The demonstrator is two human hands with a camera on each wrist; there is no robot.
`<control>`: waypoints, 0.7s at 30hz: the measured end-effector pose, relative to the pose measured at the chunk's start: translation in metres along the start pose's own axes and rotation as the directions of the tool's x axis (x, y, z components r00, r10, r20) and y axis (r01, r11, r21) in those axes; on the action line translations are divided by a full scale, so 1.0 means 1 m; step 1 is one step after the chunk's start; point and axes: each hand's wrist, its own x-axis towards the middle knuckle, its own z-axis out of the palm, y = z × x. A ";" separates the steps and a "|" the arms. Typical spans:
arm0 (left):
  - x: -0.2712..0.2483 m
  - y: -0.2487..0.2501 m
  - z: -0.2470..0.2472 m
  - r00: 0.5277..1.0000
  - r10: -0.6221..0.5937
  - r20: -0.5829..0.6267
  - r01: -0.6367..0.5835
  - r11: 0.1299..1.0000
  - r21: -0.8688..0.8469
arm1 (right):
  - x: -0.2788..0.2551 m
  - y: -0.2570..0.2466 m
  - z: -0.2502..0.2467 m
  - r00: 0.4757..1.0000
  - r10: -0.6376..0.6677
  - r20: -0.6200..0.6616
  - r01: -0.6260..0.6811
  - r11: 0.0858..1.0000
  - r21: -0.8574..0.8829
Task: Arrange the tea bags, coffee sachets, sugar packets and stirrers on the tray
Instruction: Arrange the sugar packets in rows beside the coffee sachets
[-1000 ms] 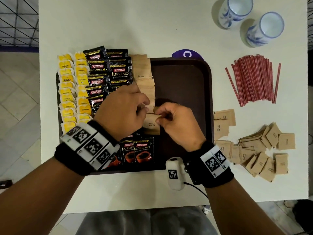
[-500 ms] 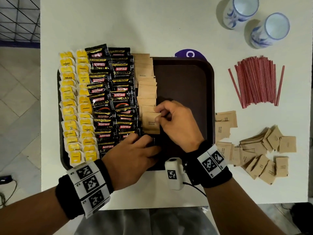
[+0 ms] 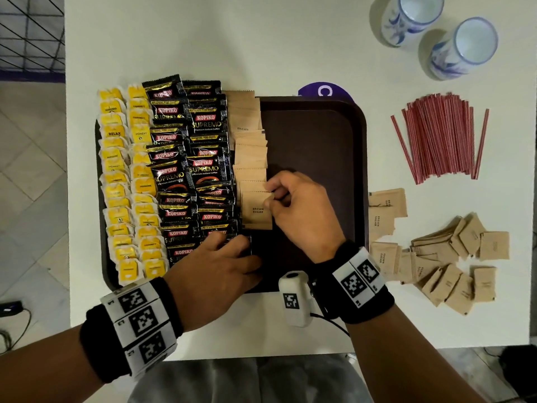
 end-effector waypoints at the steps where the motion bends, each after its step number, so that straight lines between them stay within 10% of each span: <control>1: -0.002 0.000 0.001 1.000 0.000 -0.009 0.000 1.000 0.000 | 0.000 0.000 0.001 1.000 -0.003 -0.004 0.003 1.000 0.002; 21: -0.021 -0.006 0.012 0.995 0.028 -0.097 -0.032 0.998 -0.047 | -0.012 -0.004 -0.006 0.998 -0.014 -0.062 0.013 1.000 -0.007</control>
